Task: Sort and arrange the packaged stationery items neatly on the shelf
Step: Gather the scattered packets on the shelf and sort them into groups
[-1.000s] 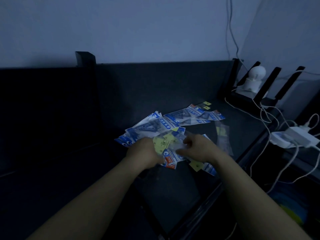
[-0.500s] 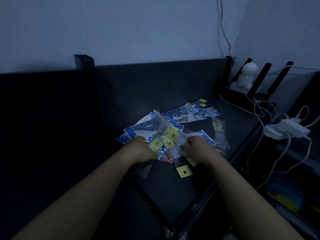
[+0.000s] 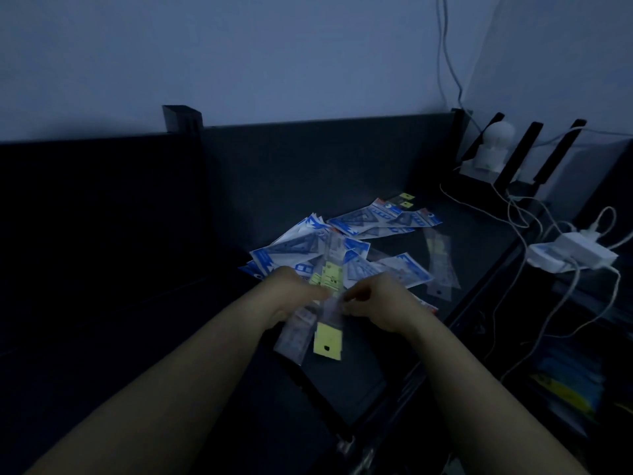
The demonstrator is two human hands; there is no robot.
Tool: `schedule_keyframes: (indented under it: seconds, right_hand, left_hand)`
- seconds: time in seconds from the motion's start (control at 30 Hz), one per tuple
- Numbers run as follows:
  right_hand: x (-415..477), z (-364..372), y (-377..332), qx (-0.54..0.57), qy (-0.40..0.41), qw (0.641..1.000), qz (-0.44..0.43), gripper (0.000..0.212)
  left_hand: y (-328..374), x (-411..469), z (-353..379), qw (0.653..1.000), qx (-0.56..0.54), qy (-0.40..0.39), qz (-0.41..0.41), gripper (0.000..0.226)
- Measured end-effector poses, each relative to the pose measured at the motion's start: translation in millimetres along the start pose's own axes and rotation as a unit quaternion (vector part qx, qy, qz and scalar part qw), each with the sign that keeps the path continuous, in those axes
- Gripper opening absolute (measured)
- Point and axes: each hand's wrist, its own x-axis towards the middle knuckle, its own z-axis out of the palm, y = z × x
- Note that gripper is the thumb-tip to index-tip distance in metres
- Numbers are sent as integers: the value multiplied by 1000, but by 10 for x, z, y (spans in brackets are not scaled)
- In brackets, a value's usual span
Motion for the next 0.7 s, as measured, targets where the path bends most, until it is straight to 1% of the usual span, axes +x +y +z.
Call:
schedule_keyframes:
  seconds: [0.07, 0.13, 0.17, 0.27, 0.33, 0.43, 0.53, 0.57, 0.63, 0.7]
  right_hand:
    - [-11, 25, 19, -4, 5, 1000, -9, 20]
    - [-3, 12, 78, -13, 60, 998, -6, 24]
    - [10, -14, 130, -11, 95, 995, 0, 27]
    - [77, -159, 351, -17, 193, 981, 34, 34]
    - [150, -259, 556, -39, 228, 971, 66, 34]
    - [244, -379, 843, -104, 235, 956, 143, 41]
    - [299, -456, 1003, -143, 212, 944, 207, 48]
    - [318, -474, 1020, -159, 203, 942, 216, 46]
    - [388, -510, 1029, -172, 200, 941, 213, 37]
    - [471, -558, 1013, -152, 199, 946, 208, 27]
  left_hand:
    - [-3, 20, 59, 1000, 0, 24, 2, 34]
    - [5, 30, 106, 999, -18, 30, 7, 36]
    - [14, 44, 121, 999, -29, 27, 6, 33]
    - [63, 69, 160, 997, -69, 18, 16, 13]
    - [134, 84, 196, 995, -93, 9, 24, 16]
    - [225, 113, 303, 994, -99, 5, 37, 15]
    - [268, 199, 422, 995, -89, 10, 41, 14]
    - [280, 230, 453, 995, -86, 10, 40, 12]
    - [306, 291, 496, 995, -86, 10, 42, 13]
    - [328, 336, 521, 996, -81, 16, 40, 16]
